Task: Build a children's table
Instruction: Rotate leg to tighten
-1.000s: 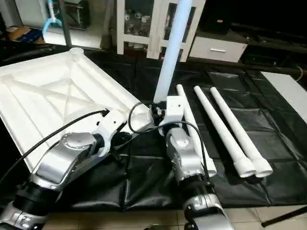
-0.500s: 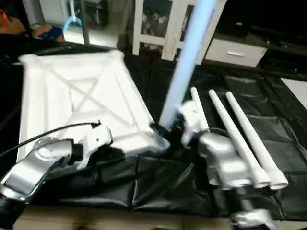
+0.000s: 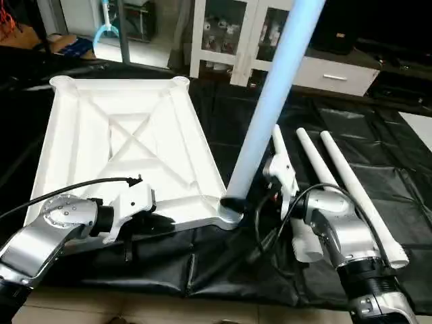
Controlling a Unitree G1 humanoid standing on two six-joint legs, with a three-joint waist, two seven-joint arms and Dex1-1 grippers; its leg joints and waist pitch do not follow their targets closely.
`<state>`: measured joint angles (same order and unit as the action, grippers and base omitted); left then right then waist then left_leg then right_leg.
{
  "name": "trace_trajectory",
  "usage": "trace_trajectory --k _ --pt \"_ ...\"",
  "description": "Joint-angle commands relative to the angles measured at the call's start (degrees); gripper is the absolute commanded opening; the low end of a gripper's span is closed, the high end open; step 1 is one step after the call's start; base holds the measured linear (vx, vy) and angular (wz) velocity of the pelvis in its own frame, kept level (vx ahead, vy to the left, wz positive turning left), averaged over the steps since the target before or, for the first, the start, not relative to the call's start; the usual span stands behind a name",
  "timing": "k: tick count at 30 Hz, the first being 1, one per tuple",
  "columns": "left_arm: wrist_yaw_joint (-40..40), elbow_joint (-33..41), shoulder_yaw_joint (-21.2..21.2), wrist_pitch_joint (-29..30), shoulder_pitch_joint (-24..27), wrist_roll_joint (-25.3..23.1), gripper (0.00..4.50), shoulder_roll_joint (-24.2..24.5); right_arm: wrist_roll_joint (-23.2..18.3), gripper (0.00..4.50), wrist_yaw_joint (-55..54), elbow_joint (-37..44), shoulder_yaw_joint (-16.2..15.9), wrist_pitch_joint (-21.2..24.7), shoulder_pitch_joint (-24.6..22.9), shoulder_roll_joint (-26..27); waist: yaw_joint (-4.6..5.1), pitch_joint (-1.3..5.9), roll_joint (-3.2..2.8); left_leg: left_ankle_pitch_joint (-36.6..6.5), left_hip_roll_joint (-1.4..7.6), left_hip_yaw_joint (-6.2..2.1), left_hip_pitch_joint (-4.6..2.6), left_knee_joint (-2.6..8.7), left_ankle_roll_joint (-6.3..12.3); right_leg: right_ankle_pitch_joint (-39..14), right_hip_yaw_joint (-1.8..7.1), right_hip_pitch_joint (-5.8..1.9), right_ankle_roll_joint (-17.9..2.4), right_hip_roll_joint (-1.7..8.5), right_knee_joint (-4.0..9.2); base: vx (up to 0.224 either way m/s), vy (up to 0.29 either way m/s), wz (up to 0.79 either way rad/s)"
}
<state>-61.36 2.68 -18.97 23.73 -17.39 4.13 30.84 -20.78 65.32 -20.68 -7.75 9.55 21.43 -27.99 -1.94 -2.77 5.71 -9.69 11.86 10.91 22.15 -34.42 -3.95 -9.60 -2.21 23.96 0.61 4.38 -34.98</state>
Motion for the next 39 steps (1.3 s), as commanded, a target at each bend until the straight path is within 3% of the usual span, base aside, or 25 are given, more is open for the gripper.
trace_trajectory --k 1,10,15,16,18,21,23,24,25,28,34,38,39 --pt "-1.52 2.47 -0.66 -2.14 0.21 3.04 0.00 -1.03 0.32 2.88 0.74 -0.72 0.27 0.02 0.36 -1.03 0.29 3.06 -0.17 -16.56 1.46 -0.42 -1.18 4.33 0.41 -18.41 1.82 -1.85 -9.41 2.39 4.37 0.000 0.000 0.00" --pt "-2.05 2.43 -0.70 -2.18 0.21 2.72 0.00 -0.87 -0.37 2.05 0.37 -2.32 1.67 0.35 0.68 0.00 0.30 2.99 -0.27 -17.90 1.53 -0.51 -1.35 4.39 -0.02 -20.11 1.79 -1.73 -9.18 2.44 4.55 0.000 0.000 0.00" --pt "0.46 1.43 -0.63 -1.04 -0.51 1.16 0.00 -1.48 1.31 1.98 -7.96 -4.00 3.90 -0.09 0.77 3.05 0.53 2.99 -0.40 -18.19 1.46 -0.54 -1.26 4.45 -0.40 -20.39 1.78 -1.65 -9.10 2.43 4.57 0.000 0.000 0.00" --pt "2.19 1.01 -0.38 0.21 -0.92 0.68 0.00 -2.34 2.67 1.96 -12.04 -4.74 4.19 -0.16 0.79 4.30 0.75 3.15 -0.47 -18.65 1.41 -0.69 -1.19 4.49 -1.13 -21.45 1.70 -1.83 -8.68 2.47 4.53 0.000 0.000 0.00" --pt "5.07 0.98 0.23 3.22 -1.57 0.39 0.00 -4.15 5.00 1.95 -20.36 -6.51 5.01 -0.40 1.05 6.88 1.14 3.01 -0.46 -19.40 1.36 -0.65 -1.36 4.52 -1.88 -22.62 1.72 -1.46 -8.38 2.41 4.76 0.000 0.000 0.00" --pt "11.18 1.72 1.12 9.68 -2.98 -0.70 0.00 -8.15 7.75 1.93 -36.20 -9.08 7.05 0.83 1.46 12.77 2.50 3.09 -0.43 -20.47 1.14 -1.04 -1.05 4.54 -3.50 -25.54 1.52 -1.57 -7.24 2.52 4.83 0.000 0.000 0.00" --pt "14.16 1.84 1.71 11.68 -3.83 -0.67 0.00 -10.98 7.21 1.93 -42.57 -11.19 8.52 0.10 2.42 16.76 2.86 3.19 -0.48 -21.99 1.04 -1.09 -1.32 4.37 -3.41 -26.27 1.42 -1.26 -6.52 2.42 5.16 0.000 0.000 0.00" --pt "19.09 1.31 2.99 14.82 -5.23 -0.58 0.00 -15.72 7.55 1.92 -51.68 -14.52 9.94 -1.48 4.31 21.89 3.30 3.20 -0.91 -22.52 0.98 -1.14 -1.20 4.36 -3.52 -26.07 1.47 -1.21 -6.45 2.42 5.06 0.000 0.000 0.00" --pt "19.09 1.31 2.99 14.82 -5.23 -0.58 0.00 -15.72 7.55 1.91 -51.68 -14.52 9.94 -1.48 4.31 21.89 3.61 3.16 -0.83 -22.57 0.97 -1.11 -1.06 4.39 -3.76 -26.13 1.47 -1.12 -6.37 2.44 5.17 0.000 0.000 0.00" --pt "25.24 -0.43 2.60 16.90 -7.13 -2.14 0.00 -21.45 10.44 1.91 -67.49 -19.86 10.77 -4.54 7.54 28.53 3.92 3.51 -0.61 -22.18 0.77 -1.17 -1.19 4.26 -4.21 -24.30 1.31 -1.07 -6.01 2.31 5.15 0.000 0.000 0.00" --pt "25.73 -0.21 1.50 17.18 -7.11 -3.25 0.00 -21.47 11.84 1.91 -68.58 -20.84 9.90 -7.15 9.91 30.98 3.80 3.56 -0.66 -19.51 0.82 -0.85 -0.85 4.28 -2.14 -17.12 1.55 -1.55 -6.71 2.04 4.56 0.000 0.000 0.00" --pt "24.35 0.79 1.85 17.17 -6.42 -3.20 0.00 -18.86 9.50 1.91 -63.11 -19.70 10.72 -8.36 9.54 31.13 3.79 3.59 -0.76 -18.72 0.89 -0.77 -0.85 4.30 -1.34 -14.45 1.58 -1.84 -7.56 1.98 4.21 0.000 0.000 0.00" --pt "24.16 0.91 1.79 17.17 -6.39 -3.23 0.00 -18.66 9.17 2.26 -61.81 -19.62 10.75 -8.57 9.56 31.27 3.80 3.53 -0.79 -18.58 0.90 -0.73 -0.86 4.32 -1.30 -14.48 1.59 -1.82 -7.71 1.99 4.23 0.000 0.000 0.00"
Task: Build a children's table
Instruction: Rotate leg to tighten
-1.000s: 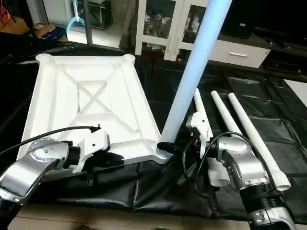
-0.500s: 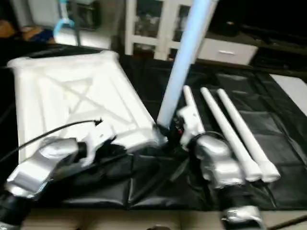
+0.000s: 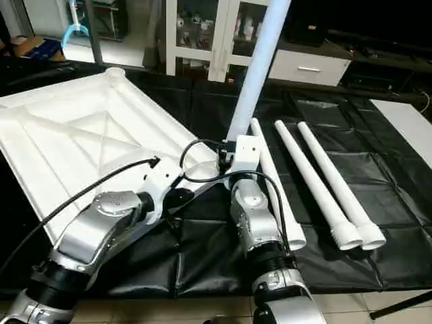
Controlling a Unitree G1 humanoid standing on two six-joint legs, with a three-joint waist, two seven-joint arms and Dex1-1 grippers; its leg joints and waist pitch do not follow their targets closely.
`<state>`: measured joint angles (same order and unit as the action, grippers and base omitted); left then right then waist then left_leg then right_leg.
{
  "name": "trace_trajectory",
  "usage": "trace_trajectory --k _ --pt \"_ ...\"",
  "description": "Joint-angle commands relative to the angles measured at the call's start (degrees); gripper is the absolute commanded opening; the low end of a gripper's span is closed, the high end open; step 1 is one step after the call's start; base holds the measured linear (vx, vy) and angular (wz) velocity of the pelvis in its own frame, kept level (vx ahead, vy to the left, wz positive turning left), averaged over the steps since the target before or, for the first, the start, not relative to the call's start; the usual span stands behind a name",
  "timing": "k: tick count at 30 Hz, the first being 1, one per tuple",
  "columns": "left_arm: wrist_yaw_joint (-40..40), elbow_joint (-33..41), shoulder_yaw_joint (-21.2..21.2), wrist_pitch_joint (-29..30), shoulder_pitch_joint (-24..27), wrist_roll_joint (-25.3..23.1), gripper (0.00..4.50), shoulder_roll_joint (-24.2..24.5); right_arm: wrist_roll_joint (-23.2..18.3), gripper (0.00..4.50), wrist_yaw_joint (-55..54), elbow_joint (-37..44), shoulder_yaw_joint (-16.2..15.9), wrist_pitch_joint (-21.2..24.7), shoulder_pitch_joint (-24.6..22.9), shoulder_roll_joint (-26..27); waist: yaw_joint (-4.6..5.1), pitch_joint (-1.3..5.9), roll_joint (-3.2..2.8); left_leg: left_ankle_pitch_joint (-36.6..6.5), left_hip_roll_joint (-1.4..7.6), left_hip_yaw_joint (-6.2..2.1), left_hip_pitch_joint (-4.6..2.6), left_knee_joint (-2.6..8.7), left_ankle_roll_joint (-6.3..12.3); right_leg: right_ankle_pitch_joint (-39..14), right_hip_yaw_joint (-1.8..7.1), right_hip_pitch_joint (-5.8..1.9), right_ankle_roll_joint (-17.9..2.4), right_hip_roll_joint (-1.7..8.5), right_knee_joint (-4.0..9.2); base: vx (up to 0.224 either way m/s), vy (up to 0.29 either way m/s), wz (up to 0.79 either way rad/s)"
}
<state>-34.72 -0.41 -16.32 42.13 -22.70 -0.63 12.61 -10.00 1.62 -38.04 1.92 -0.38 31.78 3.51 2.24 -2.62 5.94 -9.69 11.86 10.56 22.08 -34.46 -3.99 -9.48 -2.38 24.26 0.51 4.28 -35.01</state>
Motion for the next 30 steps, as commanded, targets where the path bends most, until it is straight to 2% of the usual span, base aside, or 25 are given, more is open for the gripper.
trace_trajectory --k 1,2,3,5,6,9,11,12,14,15,16,19,21,22,24,28,30 --pt "-2.98 4.00 -0.86 -1.63 -0.89 1.54 0.00 0.14 -1.88 2.47 3.79 -0.99 0.73 1.25 -1.25 -0.50 -0.41 3.37 -1.03 -18.71 0.92 -0.34 -0.90 4.31 -1.24 -14.68 1.78 -2.05 -7.70 2.11 4.30 0.000 0.000 0.00" --pt "-4.73 4.06 -1.08 -3.07 -0.35 1.70 0.00 1.78 -2.41 2.61 7.22 1.91 -0.04 0.62 -2.19 -1.35 -0.53 3.31 -1.07 -19.09 0.95 -0.38 -0.95 4.34 -1.11 -15.21 1.74 -2.09 -7.66 2.09 4.38 0.000 0.000 0.00" --pt "-6.96 4.18 -1.43 -4.93 0.29 2.01 0.00 3.72 -2.88 2.70 9.88 4.84 -0.79 -0.33 -3.06 -2.34 -0.71 3.17 -1.40 -19.15 0.98 -0.45 -0.91 4.43 -1.04 -15.40 1.80 -2.09 -7.39 2.12 4.39 0.000 0.000 0.00" --pt "-8.00 4.21 -1.41 -5.24 0.70 2.11 0.00 5.03 -3.80 2.82 12.25 7.19 -1.11 -0.20 -3.67 -3.25 -1.00 3.37 -1.21 -18.02 1.09 -0.38 -0.97 4.40 -0.86 -13.59 1.84 -2.22 -7.74 2.08 4.14 0.000 0.000 0.00" --pt "-9.02 4.01 -1.54 -6.68 0.99 1.92 0.00 6.25 -4.44 2.94 13.56 8.79 -1.37 0.22 -4.04 -4.29 -1.22 3.23 -1.32 -17.31 1.06 -0.30 -1.04 4.42 -0.61 -12.63 1.85 -2.07 -8.20 1.92 4.06 0.000 0.000 0.00" --pt "-14.75 4.08 -1.47 -11.35 2.48 3.36 0.00 10.09 -9.95 3.15 22.87 14.43 -1.47 6.95 -5.45 -8.13 -1.90 3.11 -1.48 -16.70 1.17 -0.22 -1.25 4.48 -0.05 -12.16 1.94 -2.17 -8.37 1.89 3.92 0.000 0.000 0.00" --pt "-20.09 4.23 -1.56 -14.66 3.92 4.80 0.00 13.42 -12.22 3.26 34.22 18.28 -3.76 11.08 -7.08 -14.34 -2.27 3.12 -1.60 -16.61 1.22 -0.25 -1.25 4.51 0.04 -12.11 1.92 -2.30 -8.43 1.85 3.90 0.000 0.000 0.00" --pt "-22.32 4.23 -1.90 -16.33 4.49 5.17 0.00 15.11 -11.91 3.38 38.76 18.84 -4.55 11.52 -7.64 -17.35 -2.77 3.02 -1.67 -16.36 1.34 -0.15 -1.38 4.52 0.15 -11.97 1.97 -2.20 -8.60 1.97 3.95 0.000 0.000 0.00" --pt "-24.79 4.50 -1.93 -17.35 5.20 5.96 0.00 16.97 -11.34 3.47 45.64 18.81 -5.47 11.32 -8.36 -21.97 -2.97 2.82 -1.68 -17.33 1.38 -0.01 -1.64 4.51 0.24 -13.01 2.02 -1.99 -9.08 1.97 4.16 0.000 0.000 0.00" --pt "-25.70 4.81 -1.71 -17.32 5.47 6.75 0.00 17.53 -10.91 3.47 48.98 18.53 -5.67 10.88 -8.70 -24.06 -3.11 2.80 -1.58 -18.38 1.38 -0.03 -1.44 4.58 -0.05 -15.03 2.10 -2.07 -9.54 2.21 4.21 0.000 0.000 0.00" --pt "-25.88 4.93 -1.63 -17.11 5.52 6.97 0.00 17.63 -10.76 3.47 49.73 18.39 -5.71 10.75 -8.75 -24.59 -3.14 2.86 -1.13 -18.45 1.40 -0.02 -1.33 4.60 -0.17 -15.83 2.06 -2.18 -9.52 2.25 4.24 0.000 0.000 0.00" --pt "-26.99 5.62 -1.39 -16.75 5.86 7.85 0.00 18.27 -10.15 3.47 54.71 16.45 -5.65 11.00 -8.70 -28.39 -3.53 2.84 -1.17 -18.42 1.47 -0.09 -1.40 4.57 -0.65 -18.06 2.12 -2.13 -9.35 2.49 4.42 0.000 0.000 0.00" --pt "-27.19 5.76 -1.32 -16.82 5.93 7.99 0.00 18.39 -10.10 3.47 56.65 15.81 -5.82 11.01 -8.72 -29.62 -3.70 2.81 -1.11 -18.73 1.48 -0.08 -1.48 4.49 -0.54 -18.97 2.13 -2.01 -9.35 2.51 4.54 0.000 0.000 0.00" --pt "-27.30 5.88 -1.24 -16.82 5.96 8.16 0.00 18.38 -10.00 3.47 57.61 15.32 -5.98 10.97 -8.71 -30.22 -3.72 2.82 -0.75 -18.31 1.44 -0.07 -1.31 4.52 -0.49 -19.04 2.10 -2.08 -9.29 2.51 4.54 0.000 0.000 0.00" --pt "-27.35 5.93 -1.20 -16.83 5.98 8.25 0.00 18.37 -9.96 3.47 58.09 15.08 -6.06 10.94 -8.71 -30.52 -3.85 2.90 -0.87 -17.99 1.45 -0.13 -1.36 4.48 -0.46 -19.11 2.05 -2.11 -9.32 2.53 4.46 0.000 0.000 0.00" --pt "-28.71 6.23 -1.26 -17.87 6.10 9.28 0.00 18.62 -9.53 3.47 61.59 14.36 -8.47 11.28 -9.27 -33.07 -3.90 2.88 -0.79 -17.24 1.44 -0.08 -1.28 4.42 -0.05 -18.34 2.05 -2.13 -9.52 2.45 4.40 0.000 0.000 0.00" --pt "-29.37 6.08 -1.37 -18.46 6.05 9.64 0.00 18.86 -8.89 3.20 63.75 13.38 -9.48 10.89 -9.35 -33.73 -3.87 3.02 -0.73 -16.61 1.40 -0.10 -1.16 4.33 0.13 -17.46 1.98 -2.26 -9.95 2.44 4.27 0.000 0.000 0.00"
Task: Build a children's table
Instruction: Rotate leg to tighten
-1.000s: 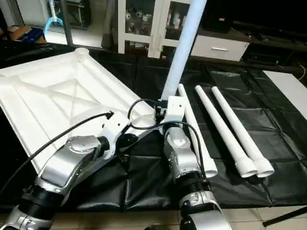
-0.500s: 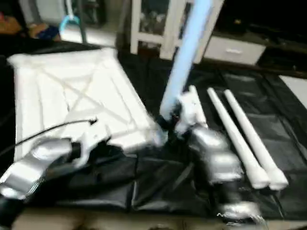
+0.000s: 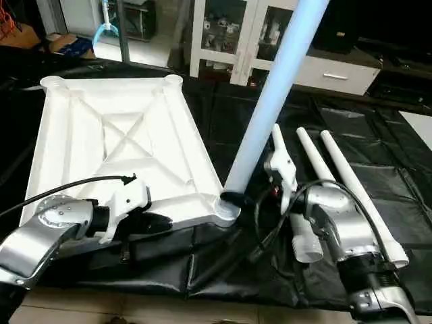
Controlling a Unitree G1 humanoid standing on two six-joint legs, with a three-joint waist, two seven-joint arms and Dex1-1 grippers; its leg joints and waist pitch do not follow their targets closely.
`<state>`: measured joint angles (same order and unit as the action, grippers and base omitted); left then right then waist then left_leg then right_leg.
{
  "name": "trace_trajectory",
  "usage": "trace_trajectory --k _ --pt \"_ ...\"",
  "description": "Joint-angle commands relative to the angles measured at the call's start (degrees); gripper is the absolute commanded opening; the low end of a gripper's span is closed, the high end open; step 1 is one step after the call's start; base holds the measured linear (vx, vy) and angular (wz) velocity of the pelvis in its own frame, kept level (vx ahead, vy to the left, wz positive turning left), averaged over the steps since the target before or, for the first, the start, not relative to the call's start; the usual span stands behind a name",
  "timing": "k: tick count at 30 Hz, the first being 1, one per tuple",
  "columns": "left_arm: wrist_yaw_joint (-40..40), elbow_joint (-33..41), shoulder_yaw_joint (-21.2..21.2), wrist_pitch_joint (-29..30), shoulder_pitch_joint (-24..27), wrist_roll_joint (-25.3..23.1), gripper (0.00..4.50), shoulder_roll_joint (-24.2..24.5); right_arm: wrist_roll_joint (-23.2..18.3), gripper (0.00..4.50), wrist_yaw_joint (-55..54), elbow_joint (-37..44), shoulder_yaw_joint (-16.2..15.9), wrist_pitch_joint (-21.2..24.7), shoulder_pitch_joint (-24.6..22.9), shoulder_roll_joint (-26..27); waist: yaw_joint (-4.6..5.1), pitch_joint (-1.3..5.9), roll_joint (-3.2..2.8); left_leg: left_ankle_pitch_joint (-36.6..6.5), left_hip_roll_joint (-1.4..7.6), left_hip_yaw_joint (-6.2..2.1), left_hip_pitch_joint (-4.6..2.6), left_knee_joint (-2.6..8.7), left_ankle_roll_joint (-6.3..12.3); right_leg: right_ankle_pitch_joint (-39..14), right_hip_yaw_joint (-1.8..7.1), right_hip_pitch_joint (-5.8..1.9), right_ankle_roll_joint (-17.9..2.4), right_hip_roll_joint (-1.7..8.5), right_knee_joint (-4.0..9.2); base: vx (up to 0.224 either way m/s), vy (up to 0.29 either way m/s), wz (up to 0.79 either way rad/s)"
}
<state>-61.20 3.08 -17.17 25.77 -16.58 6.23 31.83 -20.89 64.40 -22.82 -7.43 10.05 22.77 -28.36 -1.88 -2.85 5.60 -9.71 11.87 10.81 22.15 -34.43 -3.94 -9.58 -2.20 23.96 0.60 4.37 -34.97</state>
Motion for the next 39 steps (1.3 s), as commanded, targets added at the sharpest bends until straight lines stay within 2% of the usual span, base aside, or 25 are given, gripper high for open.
trace_trajectory --k 1,5,10,12,13,15,21,25,26,27,28,29,30,32,34,35,37,39 --pt "-2.93 2.59 -0.52 -2.13 -0.07 2.79 0.00 -0.35 2.04 3.12 1.06 -1.92 -0.17 0.41 -0.33 -1.88 0.23 3.26 -0.35 -16.47 1.36 -0.27 -1.23 4.25 0.23 -17.08 1.82 -1.96 -10.19 2.33 4.26 0.000 0.000 0.00" --pt "-3.47 2.68 -0.44 -2.30 -0.04 2.76 0.00 -0.22 2.45 2.81 2.37 -3.19 -0.01 -0.12 0.08 -1.61 0.21 3.19 -0.39 -16.46 1.44 -0.32 -1.26 4.29 0.34 -17.53 1.81 -1.97 -10.25 2.38 4.25 0.000 0.000 0.00" --pt "-3.71 2.79 -0.64 -2.23 -0.20 2.90 0.00 -0.11 1.02 2.47 2.62 -4.09 1.09 0.41 0.77 -0.42 0.26 3.24 -0.36 -16.06 1.45 -0.35 -1.19 4.30 0.36 -16.88 1.78 -2.08 -10.46 2.38 4.12 0.000 0.000 0.00" --pt "-3.69 2.67 -0.70 -2.27 -0.30 2.85 0.00 -0.13 0.78 2.21 2.51 -4.46 1.14 0.18 0.90 -0.32 0.27 3.20 -0.38 -16.52 1.45 -0.33 -1.25 4.30 0.32 -17.59 1.77 -2.02 -10.40 2.40 4.23 0.000 0.000 0.00" --pt "-3.66 2.55 -0.77 -2.32 -0.39 2.88 0.00 -0.12 0.46 2.21 2.56 -4.65 1.14 0.16 0.95 -0.25 0.29 3.24 -0.56 -16.71 1.47 -0.36 -1.31 4.31 0.13 -17.67 1.77 -1.98 -10.34 2.38 4.25 0.000 0.000 0.00" --pt "-3.61 2.47 -0.87 -2.38 -0.46 2.91 0.00 -0.10 0.16 2.06 2.45 -4.71 1.27 0.09 0.86 -0.11 0.31 3.23 -0.50 -17.11 1.46 -0.37 -1.34 4.32 0.03 -18.02 1.76 -1.95 -10.30 2.37 4.28 0.000 0.000 0.00" --pt "-1.56 2.83 -1.30 -1.31 -0.73 2.11 0.00 -1.09 1.05 1.99 -3.10 -6.49 3.74 -1.34 0.40 2.55 0.45 3.35 -0.41 -16.90 1.42 -0.41 -1.19 4.32 -0.28 -17.85 1.71 -2.02 -10.40 2.39 4.16 0.000 0.000 0.00" --pt "2.87 2.53 -1.28 1.98 -1.76 0.72 0.00 -3.48 3.37 1.98 -11.43 -8.48 4.72 -2.63 0.24 5.37 1.09 3.37 -0.52 -18.23 1.40 -0.49 -1.30 4.35 -1.45 -20.23 1.70 -1.84 -9.72 2.43 4.43 0.000 0.000 0.00" --pt "5.63 2.60 -1.27 4.59 -2.52 0.14 0.00 -5.37 3.95 1.97 -16.67 -8.96 5.32 -2.04 0.14 7.60 1.36 3.38 -0.53 -18.41 1.38 -0.51 -1.29 4.36 -1.78 -20.33 1.72 -1.76 -9.72 2.39 4.39 0.000 0.000 0.00" --pt "10.29 2.85 -1.35 9.29 -3.96 -0.62 0.00 -9.13 5.42 1.96 -26.99 -9.76 6.16 -1.14 0.31 11.89 1.52 3.35 -0.56 -18.37 1.37 -0.52 -1.27 4.38 -2.21 -20.32 1.74 -1.72 -9.71 2.38 4.33 0.000 0.000 0.00" --pt "12.36 2.83 -1.29 11.01 -4.55 -1.05 0.00 -10.76 5.94 1.96 -31.49 -10.30 6.64 -0.42 0.59 13.63 1.94 3.45 -0.45 -18.72 1.16 -0.82 -1.07 4.44 -3.04 -22.56 1.51 -1.94 -8.71 2.53 4.53 0.000 0.000 0.00" --pt "13.59 2.66 -1.15 11.80 -4.87 -1.37 0.00 -11.68 6.36 1.95 -33.69 -10.61 6.80 -0.21 0.75 14.42 1.94 3.45 -0.45 -18.72 1.16 -0.82 -1.07 4.44 -3.04 -22.56 1.51 -1.94 -8.71 2.53 4.53 0.000 0.000 0.00" --pt "19.14 1.49 -0.46 15.14 -6.47 -2.83 0.00 -16.00 8.96 1.95 -44.29 -12.39 7.39 0.31 1.63 18.02 2.62 3.34 -0.78 -19.38 1.12 -0.89 -1.10 4.44 -4.04 -23.28 1.53 -1.50 -7.65 2.35 4.55 0.000 0.000 0.00" --pt "21.23 0.71 -0.32 16.30 -7.28 -3.41 0.00 -17.97 10.92 1.95 -50.65 -13.69 7.48 1.03 2.18 19.81 3.07 3.53 -0.57 -21.56 0.85 -1.08 -1.22 4.26 -4.21 -25.22 1.24 -1.54 -6.48 2.34 4.98 0.000 0.000 0.00" --pt "25.37 -1.24 -0.37 17.09 -8.85 -4.54 0.00 -22.27 14.10 1.94 -64.28 -15.74 8.06 -0.25 3.10 24.88 3.42 3.36 -0.63 -22.33 0.66 -1.18 -0.91 4.31 -4.19 -26.39 1.20 -1.28 -5.30 2.32 5.32 0.000 0.000 0.00" --pt "26.15 -1.58 -0.55 17.30 -9.16 -4.66 0.00 -23.16 14.53 1.93 -66.81 -16.23 8.25 -1.04 3.38 26.37 3.41 3.54 -0.70 -22.93 0.60 -1.27 -1.26 4.15 -4.36 -27.05 1.13 -1.07 -4.79 2.44 5.52 0.000 0.000 0.00" --pt "26.12 -1.64 -1.20 17.07 -9.27 -4.98 0.00 -23.24 15.53 1.93 -66.90 -15.41 6.98 -2.83 3.79 28.62 3.39 3.50 -0.48 -23.98 0.61 -1.29 -1.29 4.18 -3.71 -26.45 1.04 -0.98 -4.53 2.24 5.70 0.000 0.000 0.00" --pt "25.70 -1.14 -0.91 17.03 -8.87 -4.95 0.00 -22.44 14.78 1.93 -64.62 -14.68 6.88 -5.18 4.30 29.57 3.37 3.57 -0.69 -23.88 0.70 -1.32 -1.16 4.27 -3.16 -24.22 1.09 -1.16 -4.78 2.18 5.43 0.000 0.000 0.00"
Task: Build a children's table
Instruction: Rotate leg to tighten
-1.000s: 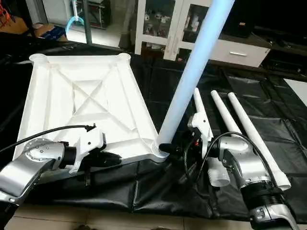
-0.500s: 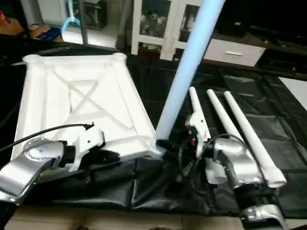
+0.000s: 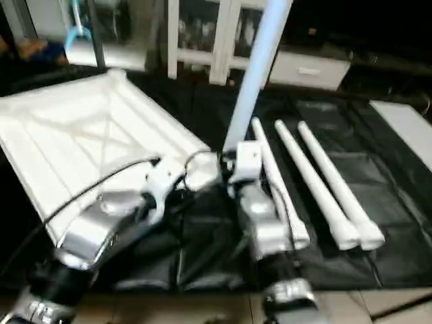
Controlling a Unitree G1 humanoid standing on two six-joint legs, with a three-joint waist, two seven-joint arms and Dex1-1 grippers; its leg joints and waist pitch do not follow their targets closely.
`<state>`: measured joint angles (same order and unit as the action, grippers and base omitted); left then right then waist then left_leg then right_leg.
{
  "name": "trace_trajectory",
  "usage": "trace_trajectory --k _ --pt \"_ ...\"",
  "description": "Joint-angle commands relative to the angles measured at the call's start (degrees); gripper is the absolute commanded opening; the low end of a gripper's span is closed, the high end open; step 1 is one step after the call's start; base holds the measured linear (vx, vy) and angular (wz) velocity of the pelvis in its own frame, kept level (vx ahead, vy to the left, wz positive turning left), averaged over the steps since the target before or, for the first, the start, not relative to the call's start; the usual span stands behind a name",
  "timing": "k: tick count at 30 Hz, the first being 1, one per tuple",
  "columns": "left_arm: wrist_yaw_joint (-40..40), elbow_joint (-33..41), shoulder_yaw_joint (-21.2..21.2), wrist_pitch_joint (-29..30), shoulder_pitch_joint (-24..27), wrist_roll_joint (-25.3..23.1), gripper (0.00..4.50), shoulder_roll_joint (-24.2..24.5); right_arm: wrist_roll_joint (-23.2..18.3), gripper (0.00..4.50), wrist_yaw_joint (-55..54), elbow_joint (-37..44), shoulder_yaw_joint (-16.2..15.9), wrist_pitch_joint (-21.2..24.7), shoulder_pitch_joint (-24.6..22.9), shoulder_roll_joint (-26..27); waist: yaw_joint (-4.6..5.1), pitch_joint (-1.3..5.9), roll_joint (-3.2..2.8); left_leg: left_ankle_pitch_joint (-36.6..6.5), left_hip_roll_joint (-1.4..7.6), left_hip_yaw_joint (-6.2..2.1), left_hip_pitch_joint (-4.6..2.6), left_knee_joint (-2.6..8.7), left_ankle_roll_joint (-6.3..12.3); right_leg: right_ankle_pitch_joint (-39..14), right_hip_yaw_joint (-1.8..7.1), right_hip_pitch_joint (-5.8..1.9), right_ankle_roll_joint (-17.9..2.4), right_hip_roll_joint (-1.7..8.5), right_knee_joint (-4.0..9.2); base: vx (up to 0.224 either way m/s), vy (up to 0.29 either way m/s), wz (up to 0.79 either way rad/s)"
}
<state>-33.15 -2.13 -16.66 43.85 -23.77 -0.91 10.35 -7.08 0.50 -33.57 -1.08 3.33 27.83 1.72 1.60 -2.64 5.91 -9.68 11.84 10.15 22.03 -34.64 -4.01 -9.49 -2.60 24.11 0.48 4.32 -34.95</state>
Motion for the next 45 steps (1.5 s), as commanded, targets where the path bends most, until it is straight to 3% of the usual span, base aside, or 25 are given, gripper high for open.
trace_trajectory --k 1,6,8,11,14,17,18,20,22,30,40,41,42,45 --pt "-2.49 4.47 -1.19 -0.87 -1.42 2.14 0.00 -0.15 -0.09 1.93 1.58 -3.62 0.90 0.28 -0.46 -0.26 -0.05 3.27 -1.02 -24.21 0.79 -0.64 -1.01 4.53 -2.83 -23.45 1.50 -1.29 -4.97 2.15 5.31 0.000 0.000 0.00" --pt "-5.16 5.29 -1.48 -3.33 -0.15 1.79 0.00 3.83 -2.56 1.93 13.39 2.88 -1.47 -0.92 -2.77 -1.88 -0.26 3.35 -1.14 -21.96 0.89 -0.46 -0.81 4.62 -1.84 -18.19 1.71 -1.86 -6.54 2.06 4.73 0.000 0.000 0.00" --pt "-6.17 5.38 -1.88 -4.62 0.22 1.65 0.00 4.81 -2.87 2.47 15.02 4.63 -2.06 -1.27 -3.56 -2.53 -0.69 3.38 -1.18 -19.97 1.01 -0.25 -0.87 4.60 -1.23 -15.55 1.91 -1.88 -7.11 2.10 4.51 0.000 0.000 0.00" --pt "-12.28 5.70 -2.14 -10.06 2.47 2.67 0.00 9.52 -2.73 2.63 17.71 9.59 -2.83 -0.03 -4.98 -7.43 -0.99 3.42 -1.25 -16.33 0.94 -0.07 -0.78 4.55 -0.64 -11.63 1.94 -2.32 -8.24 2.03 4.02 0.000 0.000 0.00" --pt "-19.38 6.08 -2.07 -15.71 4.64 4.10 0.00 14.75 -6.37 2.93 26.37 14.06 -2.34 4.05 -5.68 -12.78 -1.40 3.32 -1.37 -16.64 1.09 -0.07 -1.06 4.60 -0.19 -12.15 1.96 -2.32 -8.55 2.00 3.91 0.000 0.000 0.00" --pt "-24.00 6.42 -1.88 -17.48 6.02 5.66 0.00 18.16 -10.41 3.09 40.28 16.58 -3.16 8.39 -6.46 -19.40 -2.25 3.08 -1.52 -18.46 1.45 -0.06 -1.54 4.77 0.00 -13.44 2.03 -2.20 -9.04 1.99 4.04 0.000 0.000 0.00" --pt "-25.08 6.41 -1.88 -18.02 6.37 6.01 0.00 19.35 -11.03 3.09 46.17 16.96 -3.62 8.99 -6.76 -22.51 -2.52 2.88 -1.89 -18.71 1.46 0.17 -1.74 4.70 0.03 -13.49 2.20 -1.78 -9.61 2.00 4.08 0.000 0.000 0.00" --pt "-25.26 6.36 -1.90 -18.24 6.45 6.10 0.00 19.72 -10.93 3.09 48.17 16.92 -3.78 8.81 -6.86 -23.63 -2.81 2.90 -1.53 -19.28 1.46 0.18 -1.47 4.79 -0.38 -15.35 2.22 -2.03 -9.69 2.10 4.16 0.000 0.000 0.00" --pt "-27.10 7.11 -1.87 -18.85 6.91 7.36 0.00 20.72 -10.42 3.09 54.88 15.05 -4.82 7.99 -6.69 -28.20 -3.06 2.88 -1.32 -19.91 1.42 0.20 -1.47 4.77 -0.66 -17.75 2.22 -2.00 -9.31 2.25 4.34 0.000 0.000 0.00" --pt "-28.24 7.81 -2.22 -19.92 7.23 8.32 0.00 20.60 -10.68 3.09 61.39 9.32 -5.91 7.46 -5.38 -30.33 -3.13 2.96 -1.07 -19.23 1.41 0.05 -1.22 4.65 -0.70 -19.46 2.17 -2.01 -9.53 2.40 4.47 0.000 0.000 0.00" --pt "-28.98 8.33 -2.10 -19.97 7.48 8.74 0.00 20.91 -12.06 2.13 64.30 6.15 -4.70 7.28 -3.53 -28.66 -3.04 3.08 -1.03 -18.03 1.41 0.11 -1.19 4.55 -0.35 -18.29 2.10 -2.13 -10.21 2.36 4.29 0.000 0.000 0.00" --pt "-29.08 8.36 -2.06 -20.03 7.55 8.78 0.00 21.00 -12.17 2.10 64.39 6.12 -4.55 7.23 -3.54 -28.49 -3.06 2.99 -0.38 -17.97 1.41 0.14 -1.08 4.56 -0.23 -18.70 2.05 -2.16 -10.06 2.38 4.39 0.000 0.000 0.00" --pt "-29.19 8.39 -2.06 -20.05 7.61 8.82 0.00 21.10 -12.23 2.07 64.54 5.91 -4.40 7.08 -3.50 -28.32 -3.19 2.98 -0.72 -17.92 1.42 0.07 -1.15 4.59 -0.26 -19.17 2.10 -2.11 -9.94 2.48 4.31 0.000 0.000 0.00" --pt "-29.23 8.48 -2.27 -19.61 7.56 8.77 0.00 21.21 -12.02 2.03 63.13 5.33 -3.62 6.23 -3.60 -27.84 -3.14 2.99 -0.75 -18.12 1.44 0.10 -1.22 4.57 -0.40 -19.39 2.09 -1.99 -9.82 2.45 4.35 0.000 0.000 0.00"
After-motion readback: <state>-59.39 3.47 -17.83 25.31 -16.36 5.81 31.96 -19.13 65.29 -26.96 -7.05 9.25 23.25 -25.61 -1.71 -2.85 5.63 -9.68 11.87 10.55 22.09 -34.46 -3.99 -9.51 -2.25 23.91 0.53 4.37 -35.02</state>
